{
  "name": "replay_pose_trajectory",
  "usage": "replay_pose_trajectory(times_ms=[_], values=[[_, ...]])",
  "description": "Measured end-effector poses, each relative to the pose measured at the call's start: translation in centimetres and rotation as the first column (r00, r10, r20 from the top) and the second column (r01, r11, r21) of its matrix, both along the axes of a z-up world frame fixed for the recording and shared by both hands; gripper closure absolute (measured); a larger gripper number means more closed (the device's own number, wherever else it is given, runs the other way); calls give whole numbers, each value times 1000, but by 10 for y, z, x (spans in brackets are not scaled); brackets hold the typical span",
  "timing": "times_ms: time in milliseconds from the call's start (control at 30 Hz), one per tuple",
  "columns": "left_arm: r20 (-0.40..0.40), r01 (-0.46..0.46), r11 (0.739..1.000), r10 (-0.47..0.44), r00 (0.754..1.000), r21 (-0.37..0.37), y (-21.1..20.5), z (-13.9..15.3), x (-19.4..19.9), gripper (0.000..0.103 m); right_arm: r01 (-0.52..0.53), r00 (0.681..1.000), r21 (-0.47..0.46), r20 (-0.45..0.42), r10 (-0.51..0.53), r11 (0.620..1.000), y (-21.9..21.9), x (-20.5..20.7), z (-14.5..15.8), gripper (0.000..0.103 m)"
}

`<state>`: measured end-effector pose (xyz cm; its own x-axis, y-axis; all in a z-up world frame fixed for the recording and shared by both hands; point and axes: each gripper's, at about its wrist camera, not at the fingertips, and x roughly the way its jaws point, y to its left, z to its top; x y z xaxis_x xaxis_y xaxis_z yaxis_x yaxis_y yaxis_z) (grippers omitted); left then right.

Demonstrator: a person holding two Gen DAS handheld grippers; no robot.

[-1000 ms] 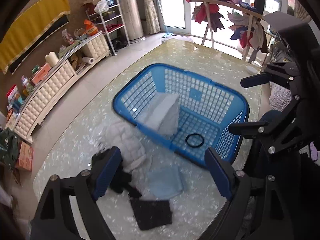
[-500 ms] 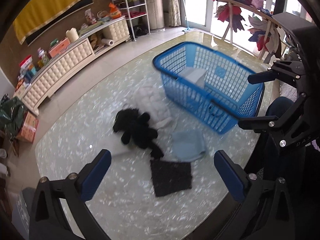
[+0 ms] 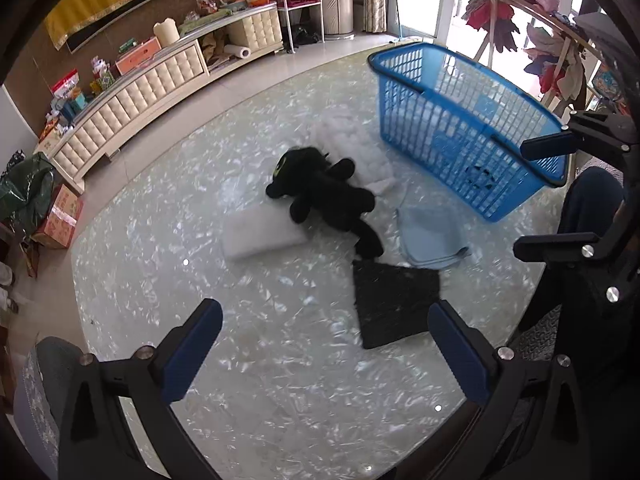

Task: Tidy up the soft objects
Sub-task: 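Move both grippers back over the remaining items on the table, then grasp the black square cloth with the right gripper while the left grasps the white foam block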

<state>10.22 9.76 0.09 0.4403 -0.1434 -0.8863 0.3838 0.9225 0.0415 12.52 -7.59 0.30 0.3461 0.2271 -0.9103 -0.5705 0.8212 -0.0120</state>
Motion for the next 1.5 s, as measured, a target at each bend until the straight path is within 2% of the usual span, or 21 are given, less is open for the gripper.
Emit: replay_pose_trajectory(times_ms=[500,767,900,1033,1167,1333,1500], values=[[-66,-1,1000,-1,998,-19,32,-37,30,1,-95,992,-44,-84,91,995,47,6,-54,9],[-84,-11,999,8,996,-40,38,-50,66,1,-127,985,-65,-122,119,990,59,13,-83,9],[-97,-10,999,6,995,-44,36,-62,84,1,-120,988,-77,-104,111,990,66,14,-94,9],[-107,-25,997,17,994,-70,33,-74,100,1,-139,984,-72,-121,130,988,76,16,-108,10],[-124,-45,997,36,992,-65,36,-86,115,1,-149,980,-82,-147,136,985,82,19,-125,18],[-134,-59,996,50,990,-66,39,-100,131,1,-150,976,-84,-171,134,985,86,27,-136,19],[-149,-37,998,30,988,-46,33,-116,148,1,-159,974,-79,-175,143,984,89,38,-142,23]])
